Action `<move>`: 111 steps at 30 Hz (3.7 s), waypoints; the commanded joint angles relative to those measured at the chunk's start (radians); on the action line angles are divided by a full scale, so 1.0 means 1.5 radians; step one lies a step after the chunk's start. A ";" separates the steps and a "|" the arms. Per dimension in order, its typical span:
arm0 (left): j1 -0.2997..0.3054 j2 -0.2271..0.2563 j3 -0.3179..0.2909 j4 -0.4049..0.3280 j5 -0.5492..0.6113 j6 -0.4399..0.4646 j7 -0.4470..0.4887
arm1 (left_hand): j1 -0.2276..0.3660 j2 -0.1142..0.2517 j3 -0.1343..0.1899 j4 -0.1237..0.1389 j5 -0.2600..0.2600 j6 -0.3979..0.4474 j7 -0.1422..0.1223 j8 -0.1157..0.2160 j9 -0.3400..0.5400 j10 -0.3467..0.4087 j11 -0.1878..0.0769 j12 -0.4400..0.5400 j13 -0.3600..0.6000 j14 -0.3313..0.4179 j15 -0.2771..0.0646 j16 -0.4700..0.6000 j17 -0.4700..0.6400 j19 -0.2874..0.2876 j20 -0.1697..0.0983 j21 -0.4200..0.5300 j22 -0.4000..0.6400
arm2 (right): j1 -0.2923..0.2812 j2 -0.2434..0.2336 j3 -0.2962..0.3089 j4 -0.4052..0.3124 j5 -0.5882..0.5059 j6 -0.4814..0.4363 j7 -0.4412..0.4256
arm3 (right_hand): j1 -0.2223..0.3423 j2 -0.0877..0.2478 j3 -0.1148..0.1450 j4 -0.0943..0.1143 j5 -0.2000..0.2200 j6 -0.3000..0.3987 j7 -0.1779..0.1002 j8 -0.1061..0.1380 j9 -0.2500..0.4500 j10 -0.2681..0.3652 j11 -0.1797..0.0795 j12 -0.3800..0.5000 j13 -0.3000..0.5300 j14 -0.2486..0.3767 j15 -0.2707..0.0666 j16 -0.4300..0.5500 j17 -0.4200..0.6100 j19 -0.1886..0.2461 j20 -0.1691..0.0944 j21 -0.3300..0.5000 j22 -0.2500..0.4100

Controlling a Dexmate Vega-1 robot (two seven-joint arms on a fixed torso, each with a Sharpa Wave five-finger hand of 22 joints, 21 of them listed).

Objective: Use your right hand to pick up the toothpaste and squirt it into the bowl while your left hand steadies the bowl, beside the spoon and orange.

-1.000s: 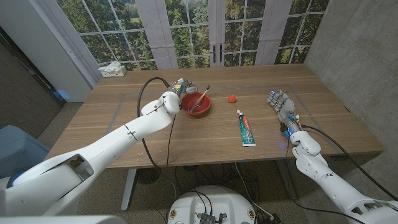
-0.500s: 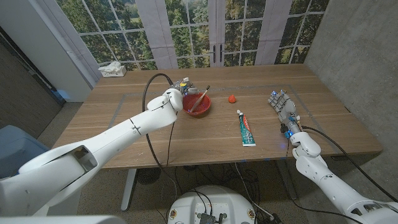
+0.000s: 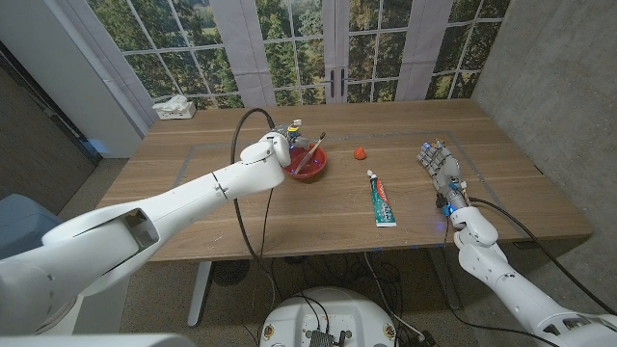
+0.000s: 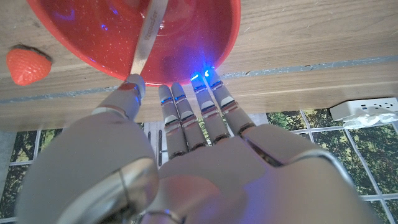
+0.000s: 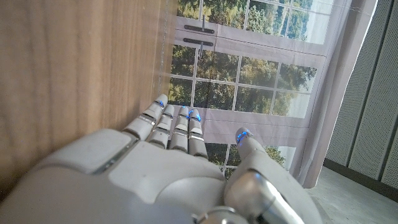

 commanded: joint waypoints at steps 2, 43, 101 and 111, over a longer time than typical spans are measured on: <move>-0.066 -0.013 0.069 0.029 0.001 0.041 -0.055 | 0.008 -0.005 -0.005 0.000 -0.001 0.003 -0.002 -0.003 0.001 0.006 -0.004 -0.004 0.002 0.007 -0.083 0.004 0.001 -0.002 -0.001 0.003 0.002 | -0.008 0.000 0.003 -0.005 -0.002 0.009 -0.009 | 0.000 0.004 0.001 -0.005 0.000 0.005 -0.002 -0.002 0.003 0.007 -0.002 -0.001 0.002 0.008 -0.001 -0.002 0.000 0.008 0.003 -0.001 0.003; -0.257 -0.093 0.338 0.108 0.083 0.143 -0.179 | 0.038 0.022 -0.043 0.008 0.003 0.033 -0.006 -0.015 0.002 0.076 -0.028 0.003 0.007 0.053 -0.105 0.037 0.019 0.025 -0.012 0.026 0.007 | -0.010 0.027 0.023 0.036 0.016 0.067 0.005 | -0.003 0.006 -0.001 -0.007 0.000 0.013 0.001 -0.001 0.003 0.020 0.003 0.000 0.003 0.028 0.008 0.003 0.001 0.022 0.007 0.001 0.003; -0.234 -0.175 0.346 0.246 -0.065 0.114 -0.013 | 0.171 0.119 0.018 -0.007 0.015 0.122 0.017 -0.012 0.009 0.221 -0.047 0.020 0.010 0.152 -0.120 0.012 0.012 0.067 -0.027 0.118 0.020 | 0.008 0.023 0.019 0.086 -0.026 0.096 -0.048 | -0.009 0.007 -0.004 -0.007 0.000 0.029 0.005 0.000 0.005 0.044 0.016 0.003 0.005 0.057 0.014 0.011 0.006 0.043 0.016 0.004 0.005; -0.162 -0.146 0.265 0.199 -0.025 0.098 0.081 | 0.232 0.125 0.009 0.002 0.006 0.137 0.027 -0.018 0.022 0.306 -0.049 0.070 0.047 0.192 -0.121 0.042 0.035 0.078 -0.047 0.160 0.030 | 0.005 0.018 0.016 0.078 -0.035 0.092 -0.061 | -0.009 0.006 -0.004 -0.007 0.000 0.028 0.006 0.000 0.005 0.043 0.017 0.002 0.005 0.057 0.014 0.011 0.007 0.044 0.015 0.004 0.005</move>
